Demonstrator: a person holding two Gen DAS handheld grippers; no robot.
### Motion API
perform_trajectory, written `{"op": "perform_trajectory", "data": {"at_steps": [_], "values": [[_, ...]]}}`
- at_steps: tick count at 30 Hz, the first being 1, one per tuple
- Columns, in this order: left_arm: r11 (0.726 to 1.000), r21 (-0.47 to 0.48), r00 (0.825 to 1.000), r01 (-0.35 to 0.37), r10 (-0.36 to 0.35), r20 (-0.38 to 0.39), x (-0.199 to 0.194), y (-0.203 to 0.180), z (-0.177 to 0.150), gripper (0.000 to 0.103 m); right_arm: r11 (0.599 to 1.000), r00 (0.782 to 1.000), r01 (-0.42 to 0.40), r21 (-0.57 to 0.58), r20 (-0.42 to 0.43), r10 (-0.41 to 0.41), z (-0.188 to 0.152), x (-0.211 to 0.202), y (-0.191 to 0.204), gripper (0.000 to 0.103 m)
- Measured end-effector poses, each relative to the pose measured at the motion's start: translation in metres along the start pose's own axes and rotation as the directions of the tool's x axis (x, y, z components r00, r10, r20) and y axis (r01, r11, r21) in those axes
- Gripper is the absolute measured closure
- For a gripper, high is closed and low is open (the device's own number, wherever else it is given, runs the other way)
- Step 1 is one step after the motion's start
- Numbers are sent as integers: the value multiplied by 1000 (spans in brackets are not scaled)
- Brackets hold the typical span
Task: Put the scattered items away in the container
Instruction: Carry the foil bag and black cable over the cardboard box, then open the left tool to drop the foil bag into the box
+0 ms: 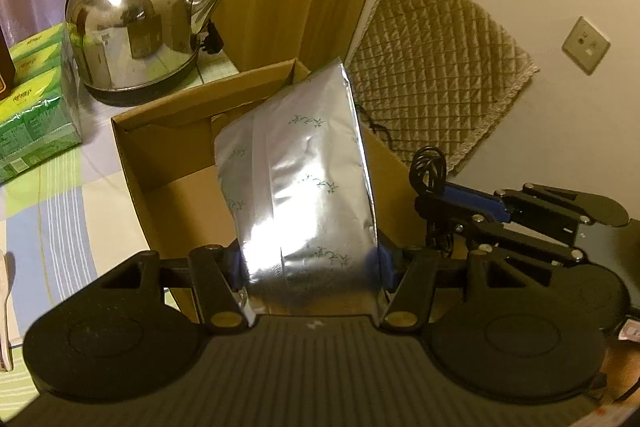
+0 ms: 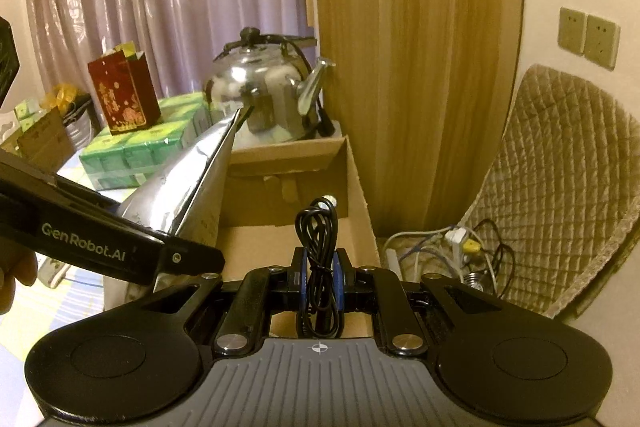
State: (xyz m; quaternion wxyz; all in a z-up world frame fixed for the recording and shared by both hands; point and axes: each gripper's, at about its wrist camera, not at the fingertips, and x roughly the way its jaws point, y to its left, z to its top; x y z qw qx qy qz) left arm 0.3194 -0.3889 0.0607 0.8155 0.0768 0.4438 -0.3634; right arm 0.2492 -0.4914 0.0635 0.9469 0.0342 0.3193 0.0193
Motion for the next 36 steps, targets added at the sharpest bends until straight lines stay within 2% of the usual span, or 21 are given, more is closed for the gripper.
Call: {"op": "perform_trajectory", "data": {"at_steps": [10, 21, 32, 36], "values": [[999, 16, 998, -39, 40, -42, 32, 7, 17, 48, 999, 997, -28, 19, -73, 30, 9, 42, -10, 93], [997, -4, 993, -80, 79, -84, 62, 24, 27, 48, 999, 991, -36, 14, -127, 38, 9, 67, -10, 93], [992, -4, 986, -125, 124, -115, 76, 30, 24, 48, 999, 987, -42, 20, -152, 45, 6, 73, -13, 93], [993, -18, 986, -117, 114, -120, 78, 33, 24, 44, 999, 987, -43, 15, -155, 44, 6, 73, -11, 93]]}}
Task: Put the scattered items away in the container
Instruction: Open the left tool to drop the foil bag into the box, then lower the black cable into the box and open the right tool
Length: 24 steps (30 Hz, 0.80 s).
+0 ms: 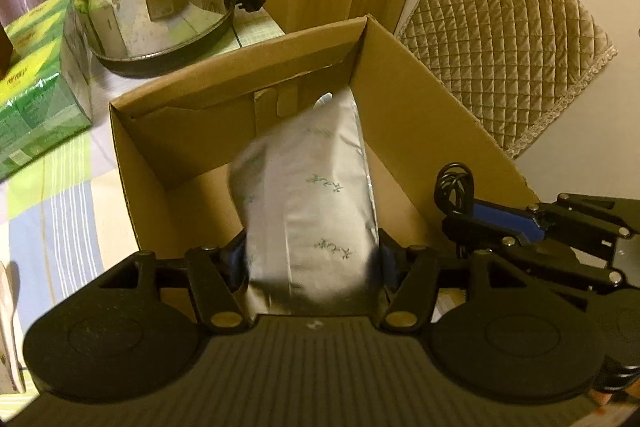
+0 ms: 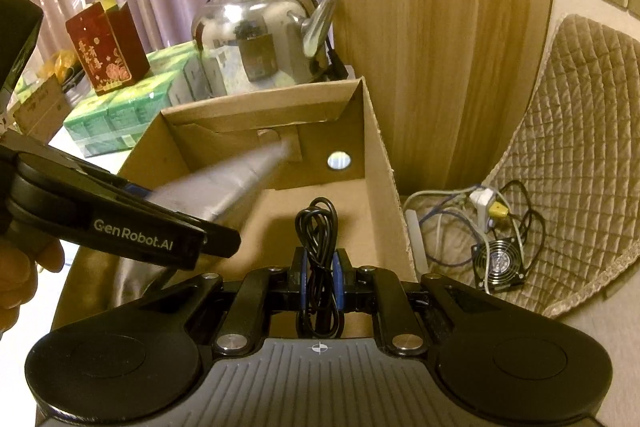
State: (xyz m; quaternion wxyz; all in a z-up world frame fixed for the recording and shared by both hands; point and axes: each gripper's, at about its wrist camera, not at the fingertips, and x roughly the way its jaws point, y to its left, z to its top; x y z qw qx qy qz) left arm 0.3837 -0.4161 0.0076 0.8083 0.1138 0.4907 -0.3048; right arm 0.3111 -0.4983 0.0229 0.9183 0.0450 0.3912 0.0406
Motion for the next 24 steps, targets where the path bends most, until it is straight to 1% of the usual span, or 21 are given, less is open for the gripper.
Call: {"op": "perform_trajectory", "data": {"at_steps": [2, 4, 10, 18, 24], "values": [[1000, 8, 1000, -9, 9, 7, -1, 0, 0, 44, 1000, 1000, -1, -2, -1, 1, 0, 0, 1, 93], [1000, 11, 1000, -14, 14, 15, -4, 1, 1, 49, 1000, 1000, -1, -2, -3, 1, 0, 0, 1, 93], [999, 24, 998, -32, 30, 59, -24, 2, 3, 49, 1000, 1000, -1, 0, -7, 1, 1, -1, 3, 93], [997, 53, 993, -54, 48, 106, -51, 8, -6, 49, 1000, 1000, 0, -19, -17, -1, 6, -3, 11, 93], [995, 78, 989, -68, 56, 139, -68, 11, -12, 48, 999, 998, -2, -36, -61, -1, 11, 5, 18, 93]]}}
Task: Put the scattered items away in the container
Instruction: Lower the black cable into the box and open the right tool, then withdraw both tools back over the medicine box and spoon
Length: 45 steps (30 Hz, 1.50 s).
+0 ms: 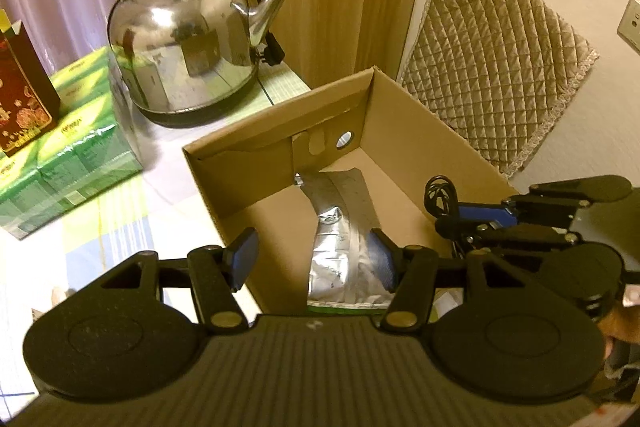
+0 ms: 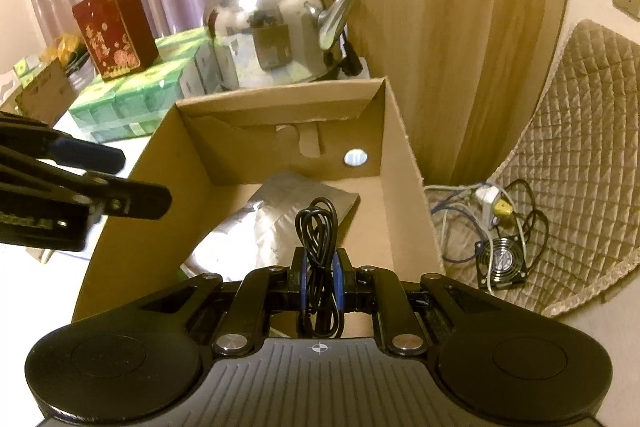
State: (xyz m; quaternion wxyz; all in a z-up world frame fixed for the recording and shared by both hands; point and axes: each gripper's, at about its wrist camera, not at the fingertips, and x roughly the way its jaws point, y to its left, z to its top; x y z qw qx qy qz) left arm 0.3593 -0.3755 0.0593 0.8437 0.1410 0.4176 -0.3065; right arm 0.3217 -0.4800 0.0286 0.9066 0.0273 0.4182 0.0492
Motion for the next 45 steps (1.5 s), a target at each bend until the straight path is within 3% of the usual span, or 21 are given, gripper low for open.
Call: {"op": "perform_trajectory", "data": {"at_steps": [14, 16, 18, 26, 31, 40, 45], "values": [[999, -31, 1000, 4, -3, 18, -13, 19, -15, 47, 999, 999, 11, 31, -33, -10, 2, 10, 4, 90], [999, -40, 1000, 1, 0, 25, -16, 23, -17, 47, 999, 1000, 17, 38, -21, -16, 3, 5, 3, 74], [999, -49, 1000, -1, 2, 31, -20, 27, -20, 47, 999, 1000, 14, 50, -9, -14, 3, -1, 2, 65], [996, -86, 998, -22, 27, 57, -48, 43, -39, 44, 997, 1000, -6, 78, 27, 4, -3, -33, 9, 49], [992, -120, 997, -35, 44, 71, -74, 53, -64, 36, 997, 997, -23, 80, 72, 18, -11, -63, 26, 26], [980, -190, 992, -59, 78, 97, -124, 70, -117, 18, 998, 992, -53, 34, 116, 49, -31, -109, 77, 2], [973, -217, 986, -83, 112, 122, -152, 80, -149, 6, 998, 990, -67, 18, 128, 64, -46, -129, 103, 2]]}}
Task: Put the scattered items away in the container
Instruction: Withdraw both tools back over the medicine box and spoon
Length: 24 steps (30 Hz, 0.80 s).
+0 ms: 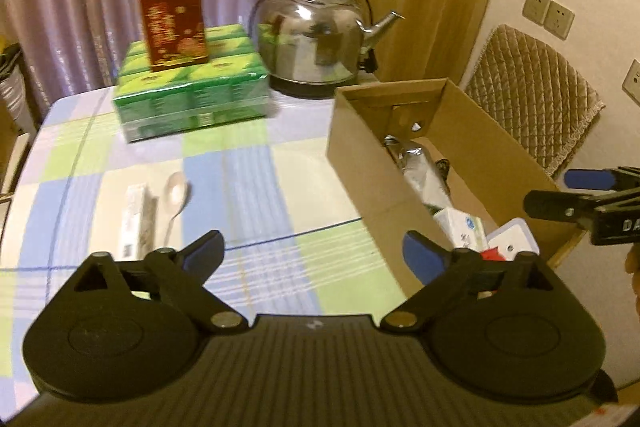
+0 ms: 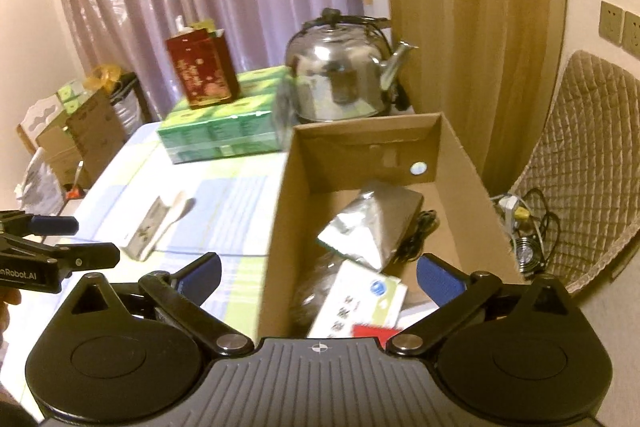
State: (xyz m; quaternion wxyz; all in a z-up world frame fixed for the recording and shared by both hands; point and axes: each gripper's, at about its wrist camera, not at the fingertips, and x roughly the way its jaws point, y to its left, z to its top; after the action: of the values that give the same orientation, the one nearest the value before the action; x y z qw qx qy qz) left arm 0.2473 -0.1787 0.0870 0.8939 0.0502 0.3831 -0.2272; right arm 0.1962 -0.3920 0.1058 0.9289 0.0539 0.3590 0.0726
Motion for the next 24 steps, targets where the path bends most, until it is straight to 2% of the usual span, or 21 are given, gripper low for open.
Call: {"op": "perform_trajectory", "data": {"at_steps": [3, 10, 18, 24], "values": [[1000, -6, 1000, -19, 19, 15, -18, 12, -17, 1, 1000, 1000, -16, -3, 2, 16, -10, -10, 16, 2], [997, -52, 998, -60, 61, 19, -54, 45, -59, 1, 997, 997, -76, -10, 0, 76, -34, -27, 59, 2], [987, -133, 996, -94, 92, -22, -79, 87, -111, 1, 992, 992, -122, -13, -46, 121, -65, -21, 99, 2], [980, -152, 991, -132, 129, -31, -90, 107, -129, 1, 988, 986, -149, -38, -80, 146, -78, -13, 122, 2]]}}
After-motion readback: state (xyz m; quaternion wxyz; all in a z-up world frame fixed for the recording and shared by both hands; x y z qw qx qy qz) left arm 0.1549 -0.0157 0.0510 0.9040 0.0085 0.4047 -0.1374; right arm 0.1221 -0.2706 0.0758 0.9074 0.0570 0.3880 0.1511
